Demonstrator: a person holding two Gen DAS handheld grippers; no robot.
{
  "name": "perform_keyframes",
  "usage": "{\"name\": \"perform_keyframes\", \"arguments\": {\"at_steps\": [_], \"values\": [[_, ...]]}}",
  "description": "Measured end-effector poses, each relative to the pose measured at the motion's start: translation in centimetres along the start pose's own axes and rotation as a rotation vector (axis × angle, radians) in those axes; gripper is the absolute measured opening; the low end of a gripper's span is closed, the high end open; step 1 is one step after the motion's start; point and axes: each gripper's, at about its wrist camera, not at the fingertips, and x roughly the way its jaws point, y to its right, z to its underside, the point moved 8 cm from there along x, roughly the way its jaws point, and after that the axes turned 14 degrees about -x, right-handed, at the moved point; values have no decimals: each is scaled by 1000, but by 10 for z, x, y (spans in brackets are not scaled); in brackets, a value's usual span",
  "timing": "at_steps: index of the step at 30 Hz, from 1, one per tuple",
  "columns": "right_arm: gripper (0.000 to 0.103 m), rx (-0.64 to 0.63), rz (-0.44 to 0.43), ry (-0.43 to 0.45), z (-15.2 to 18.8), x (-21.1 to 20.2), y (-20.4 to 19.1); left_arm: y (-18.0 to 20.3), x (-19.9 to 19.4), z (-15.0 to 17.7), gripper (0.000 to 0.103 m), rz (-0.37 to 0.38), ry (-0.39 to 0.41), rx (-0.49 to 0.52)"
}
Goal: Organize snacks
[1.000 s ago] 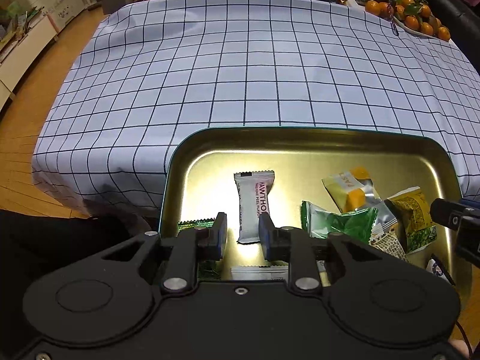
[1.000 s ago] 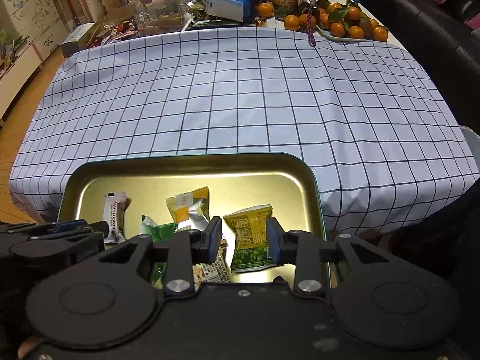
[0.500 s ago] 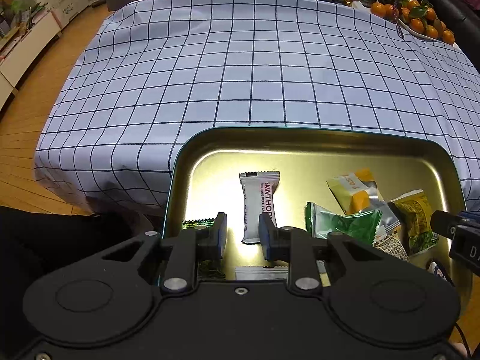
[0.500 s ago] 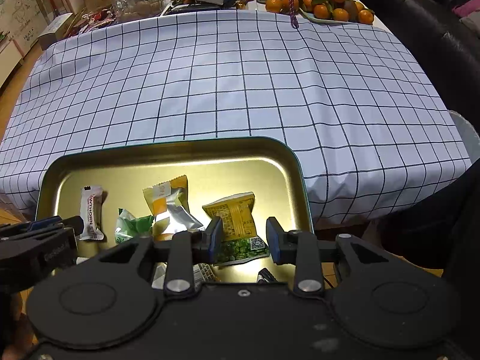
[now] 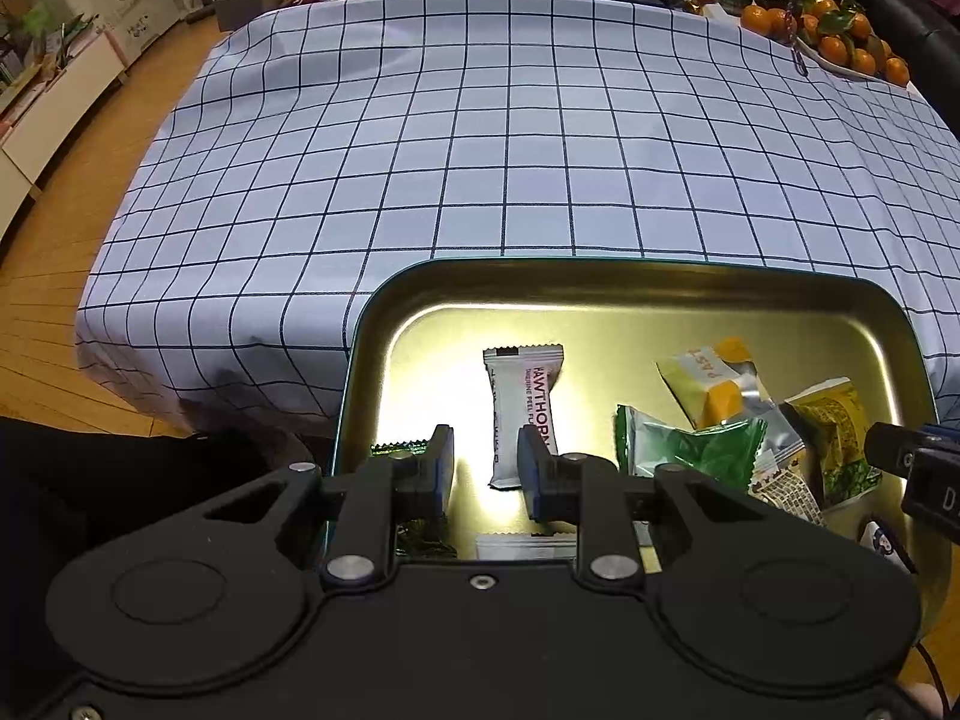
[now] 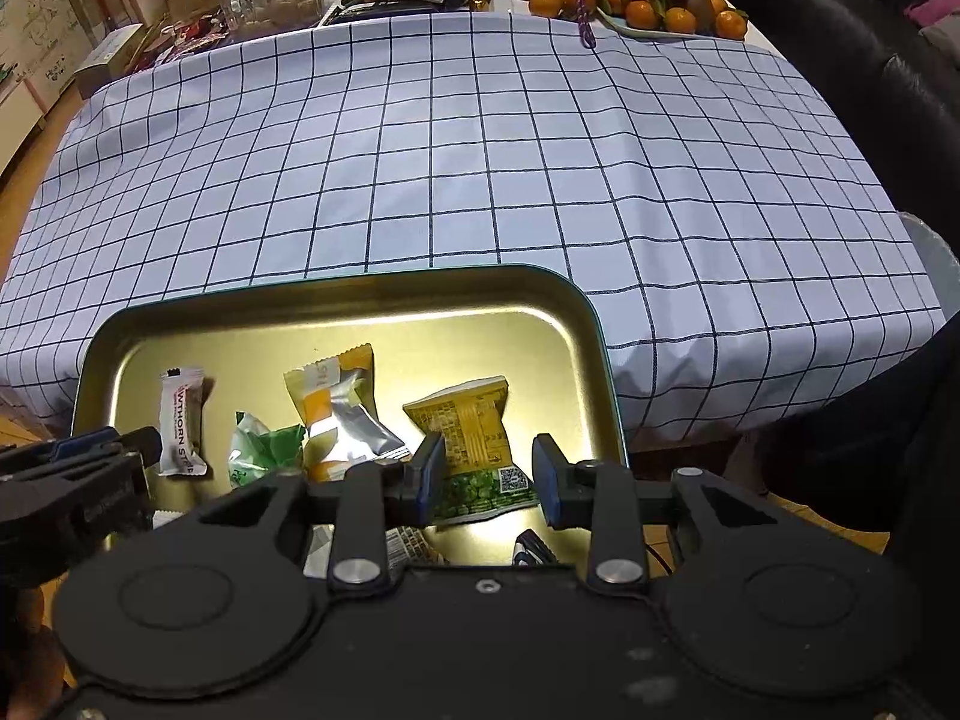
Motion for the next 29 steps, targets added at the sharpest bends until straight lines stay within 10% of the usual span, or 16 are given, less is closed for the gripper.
{"name": "perform_keyframes", "arguments": {"at_steps": [29], "values": [[34,-18,-6,-4,1,1,-4,2,0,0,34,7,-8,-1]]}}
